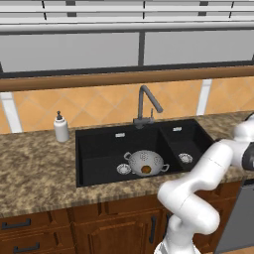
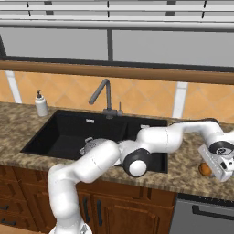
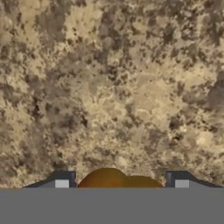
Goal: Put the colander in the sink, put the peach, mango in the colander, and turn on the sink faucet and pour water over the colander.
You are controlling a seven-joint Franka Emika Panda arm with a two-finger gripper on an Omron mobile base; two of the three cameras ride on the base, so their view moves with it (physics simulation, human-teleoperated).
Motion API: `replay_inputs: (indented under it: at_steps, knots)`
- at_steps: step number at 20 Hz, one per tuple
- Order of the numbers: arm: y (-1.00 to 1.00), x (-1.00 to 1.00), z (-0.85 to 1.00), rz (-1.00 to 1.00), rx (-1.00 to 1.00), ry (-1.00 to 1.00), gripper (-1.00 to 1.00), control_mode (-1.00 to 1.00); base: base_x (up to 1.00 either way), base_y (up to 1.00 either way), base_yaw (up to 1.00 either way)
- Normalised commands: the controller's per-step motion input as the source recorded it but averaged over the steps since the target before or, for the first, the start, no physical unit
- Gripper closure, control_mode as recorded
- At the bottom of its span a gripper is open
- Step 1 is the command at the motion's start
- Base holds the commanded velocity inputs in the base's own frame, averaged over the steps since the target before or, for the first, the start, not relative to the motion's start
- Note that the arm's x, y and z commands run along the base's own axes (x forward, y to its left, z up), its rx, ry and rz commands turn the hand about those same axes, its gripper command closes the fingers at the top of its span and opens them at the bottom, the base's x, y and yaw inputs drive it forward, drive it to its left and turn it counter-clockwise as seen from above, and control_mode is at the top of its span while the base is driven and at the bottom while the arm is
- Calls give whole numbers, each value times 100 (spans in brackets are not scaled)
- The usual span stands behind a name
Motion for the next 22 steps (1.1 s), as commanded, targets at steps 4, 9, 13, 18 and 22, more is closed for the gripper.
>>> replay_inputs:
  at_steps: [4,9,13,18,22]
  knots:
    - [71,-41,0,0,0,0,100,-100,0,0,0]
    - [77,-54,50,0,0,0,100,-100,0,0,0]
    - [98,-33,82,0,-6,1,100,-100,0,0,0]
    - [100,-27,52,-2,-15,0,100,-100,0,0,0]
    - [100,-40,36,-6,-18,-5,100,-100,0,0,0]
